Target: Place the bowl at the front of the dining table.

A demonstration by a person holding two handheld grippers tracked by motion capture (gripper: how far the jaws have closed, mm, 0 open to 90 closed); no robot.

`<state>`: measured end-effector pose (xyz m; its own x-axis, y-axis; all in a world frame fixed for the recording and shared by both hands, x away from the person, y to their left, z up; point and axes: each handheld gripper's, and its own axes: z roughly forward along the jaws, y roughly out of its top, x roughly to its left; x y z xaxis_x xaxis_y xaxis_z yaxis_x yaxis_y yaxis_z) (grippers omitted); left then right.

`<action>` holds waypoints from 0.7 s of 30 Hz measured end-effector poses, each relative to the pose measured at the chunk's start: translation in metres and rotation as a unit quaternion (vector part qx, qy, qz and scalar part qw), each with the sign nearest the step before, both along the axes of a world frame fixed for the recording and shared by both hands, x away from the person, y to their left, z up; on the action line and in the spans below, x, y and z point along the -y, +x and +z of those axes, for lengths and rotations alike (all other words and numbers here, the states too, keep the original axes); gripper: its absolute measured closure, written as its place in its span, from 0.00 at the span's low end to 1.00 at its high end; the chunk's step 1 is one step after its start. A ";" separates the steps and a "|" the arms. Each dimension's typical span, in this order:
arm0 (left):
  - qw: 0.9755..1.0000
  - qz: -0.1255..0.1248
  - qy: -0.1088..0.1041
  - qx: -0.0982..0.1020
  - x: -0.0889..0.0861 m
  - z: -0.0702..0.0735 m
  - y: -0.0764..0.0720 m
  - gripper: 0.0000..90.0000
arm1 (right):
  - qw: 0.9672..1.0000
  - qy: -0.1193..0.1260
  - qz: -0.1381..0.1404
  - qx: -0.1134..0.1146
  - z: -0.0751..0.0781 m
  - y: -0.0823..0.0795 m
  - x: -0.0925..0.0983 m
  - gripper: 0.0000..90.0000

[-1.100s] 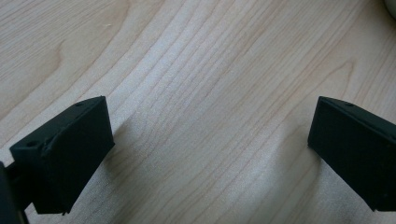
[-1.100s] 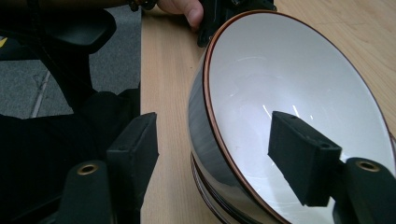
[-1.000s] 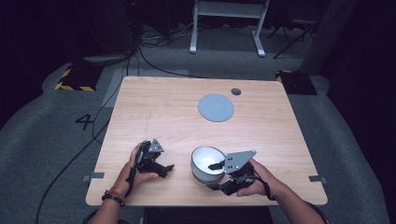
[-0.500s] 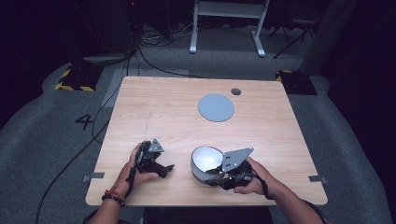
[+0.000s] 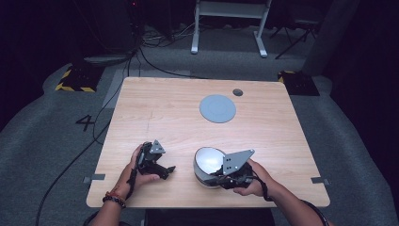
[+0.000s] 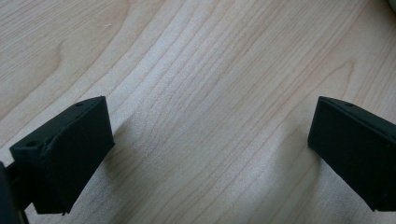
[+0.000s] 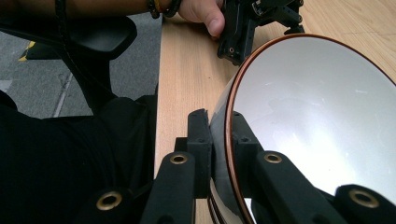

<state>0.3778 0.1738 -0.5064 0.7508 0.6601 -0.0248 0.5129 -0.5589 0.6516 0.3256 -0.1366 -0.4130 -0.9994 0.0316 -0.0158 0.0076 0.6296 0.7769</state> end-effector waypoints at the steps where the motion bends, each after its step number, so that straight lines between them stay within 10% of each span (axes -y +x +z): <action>1: 1.000 0.000 0.000 0.000 0.000 0.000 0.000 0.00 | 1.000 0.001 -0.001 -0.002 0.000 0.000 0.000 0.91; 21: 1.000 0.000 0.001 0.000 0.000 0.000 0.000 0.00 | 0.999 0.036 -0.006 -0.004 0.013 0.002 0.010 0.91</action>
